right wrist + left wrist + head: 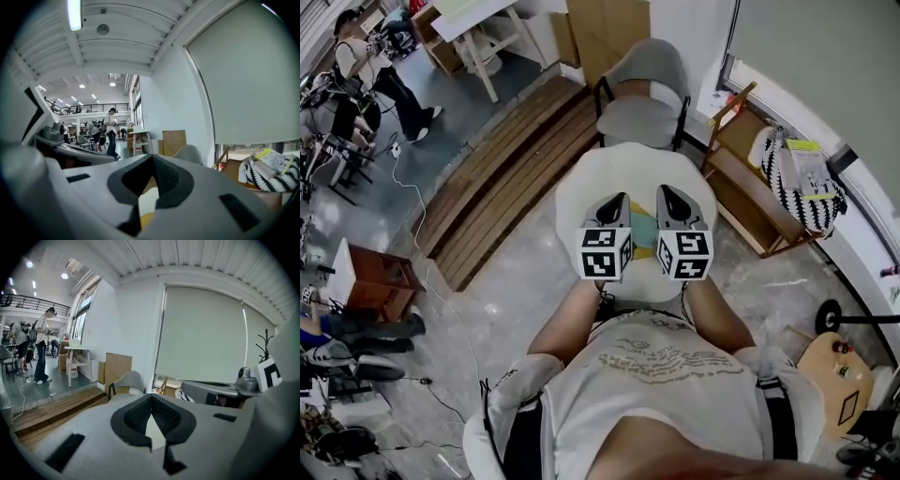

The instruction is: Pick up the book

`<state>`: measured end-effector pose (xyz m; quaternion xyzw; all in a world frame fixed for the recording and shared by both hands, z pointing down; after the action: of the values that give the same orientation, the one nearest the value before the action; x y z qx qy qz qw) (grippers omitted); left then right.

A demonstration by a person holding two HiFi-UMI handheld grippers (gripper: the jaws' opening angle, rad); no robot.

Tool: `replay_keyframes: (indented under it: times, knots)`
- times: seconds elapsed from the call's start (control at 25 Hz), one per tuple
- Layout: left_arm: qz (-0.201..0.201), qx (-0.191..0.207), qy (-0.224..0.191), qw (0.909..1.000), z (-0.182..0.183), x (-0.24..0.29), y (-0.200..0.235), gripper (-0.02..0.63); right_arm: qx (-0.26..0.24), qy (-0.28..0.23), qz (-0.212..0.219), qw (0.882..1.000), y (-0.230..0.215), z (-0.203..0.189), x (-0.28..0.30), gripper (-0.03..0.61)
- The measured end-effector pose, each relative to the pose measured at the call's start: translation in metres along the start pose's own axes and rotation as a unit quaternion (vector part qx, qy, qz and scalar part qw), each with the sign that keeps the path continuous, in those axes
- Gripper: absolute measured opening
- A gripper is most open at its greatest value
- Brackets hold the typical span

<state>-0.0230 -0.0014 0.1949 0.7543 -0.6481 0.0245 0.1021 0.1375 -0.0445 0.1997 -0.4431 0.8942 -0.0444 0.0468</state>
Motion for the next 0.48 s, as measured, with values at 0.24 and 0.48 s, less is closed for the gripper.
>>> replay_keyframes:
  times: [0.24,0.48]
  knots:
    - [-0.047,0.018,-0.008,0.9987,0.019,0.026,0.034,0.02,-0.004,-0.01,-0.046,0.999,0.011,0.002,0.027,0.026]
    - [-0.076,-0.005,0.006,0.9971,0.017,0.038,0.075,0.02,-0.023,-0.009,-0.07,0.997,0.035,-0.002,0.048,0.026]
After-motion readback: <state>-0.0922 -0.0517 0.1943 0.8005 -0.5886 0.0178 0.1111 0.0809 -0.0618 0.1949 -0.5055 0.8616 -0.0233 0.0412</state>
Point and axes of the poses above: the fingertips, and each gripper's own axes: x forward along the fingers, y to its left, z out of its top, the point moved 10 cm from there along -x, backward along the fingers, and after that the axes turned 11 degrees about -y, right-handed, at the moved point
